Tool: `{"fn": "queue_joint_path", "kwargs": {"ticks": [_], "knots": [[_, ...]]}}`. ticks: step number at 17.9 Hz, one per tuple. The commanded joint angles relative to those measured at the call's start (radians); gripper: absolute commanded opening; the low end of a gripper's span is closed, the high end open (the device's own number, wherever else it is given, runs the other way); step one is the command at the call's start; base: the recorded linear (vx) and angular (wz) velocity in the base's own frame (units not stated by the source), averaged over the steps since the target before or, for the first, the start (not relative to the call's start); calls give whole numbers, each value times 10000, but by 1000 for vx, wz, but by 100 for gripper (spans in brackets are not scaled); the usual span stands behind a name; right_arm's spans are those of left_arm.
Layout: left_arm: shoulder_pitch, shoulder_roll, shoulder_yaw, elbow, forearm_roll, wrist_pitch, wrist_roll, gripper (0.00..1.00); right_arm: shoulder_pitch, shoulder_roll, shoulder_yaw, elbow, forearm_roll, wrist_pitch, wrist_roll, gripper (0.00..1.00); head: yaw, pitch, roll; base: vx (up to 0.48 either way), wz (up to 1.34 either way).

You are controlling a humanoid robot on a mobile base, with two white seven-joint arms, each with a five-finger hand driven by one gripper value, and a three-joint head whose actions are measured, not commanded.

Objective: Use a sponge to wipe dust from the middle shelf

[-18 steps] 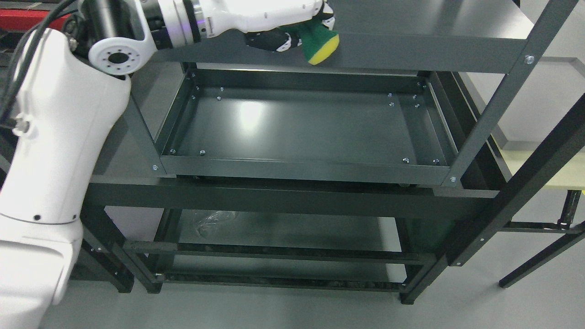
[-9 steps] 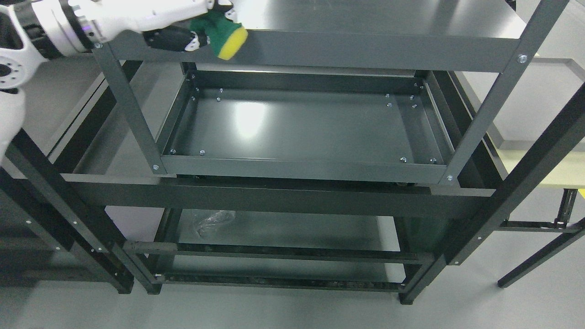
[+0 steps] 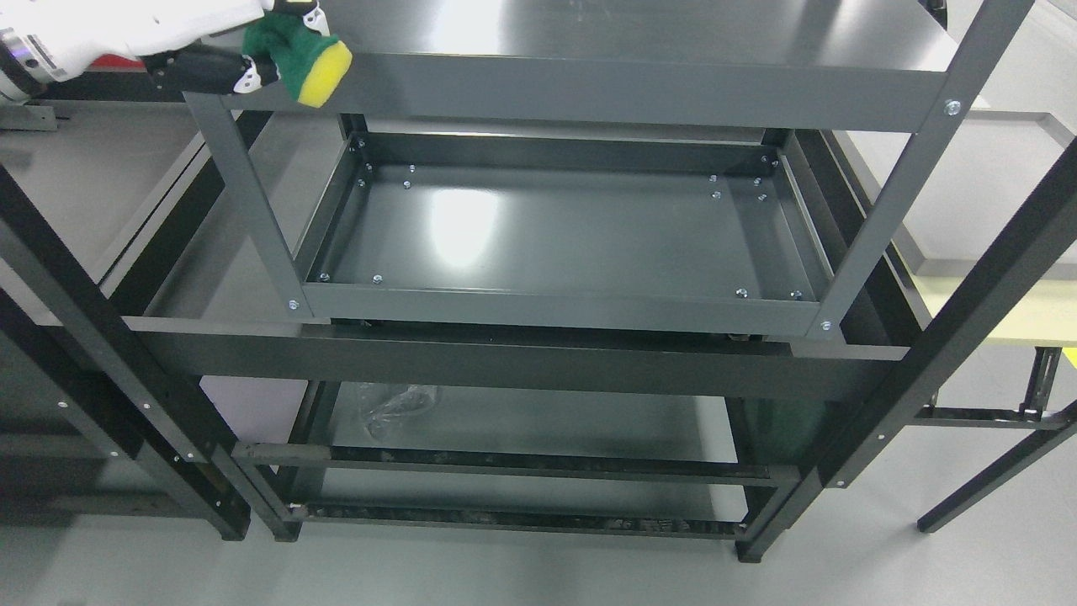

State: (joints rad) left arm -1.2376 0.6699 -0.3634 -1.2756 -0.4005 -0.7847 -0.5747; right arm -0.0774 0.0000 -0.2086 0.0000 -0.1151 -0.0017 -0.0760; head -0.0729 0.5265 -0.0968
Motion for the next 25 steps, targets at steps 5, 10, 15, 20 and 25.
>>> {"fn": "queue_joint_path", "kwargs": {"ticks": [5,10,15,20,25], "knots": [[-1352,-5006,152,2567,-2650,-7,10,0,7,-175,0,-175,0,723,39,100,0,0,0,-1,5],[-2655,-6525,-1,4682,-3004,-7,71,0,7,-175,0,-175,0,723,39,100,0,0,0,0,0],[-2918,-6525,-2588,5009,-2532,-7,1236,0,7,-175,0,-175,0,723,39,100,0,0,0,0,-5],[-2949,-6525,-4462,4856,-415,146,2049,1,-8,-175,0,-175,0,723,24,100,0,0,0,0,0],[-2980,-6525,-5539,4794,48,790,2495,0,7,-175,0,-175,0,723,39,100,0,0,0,0,0]]}}
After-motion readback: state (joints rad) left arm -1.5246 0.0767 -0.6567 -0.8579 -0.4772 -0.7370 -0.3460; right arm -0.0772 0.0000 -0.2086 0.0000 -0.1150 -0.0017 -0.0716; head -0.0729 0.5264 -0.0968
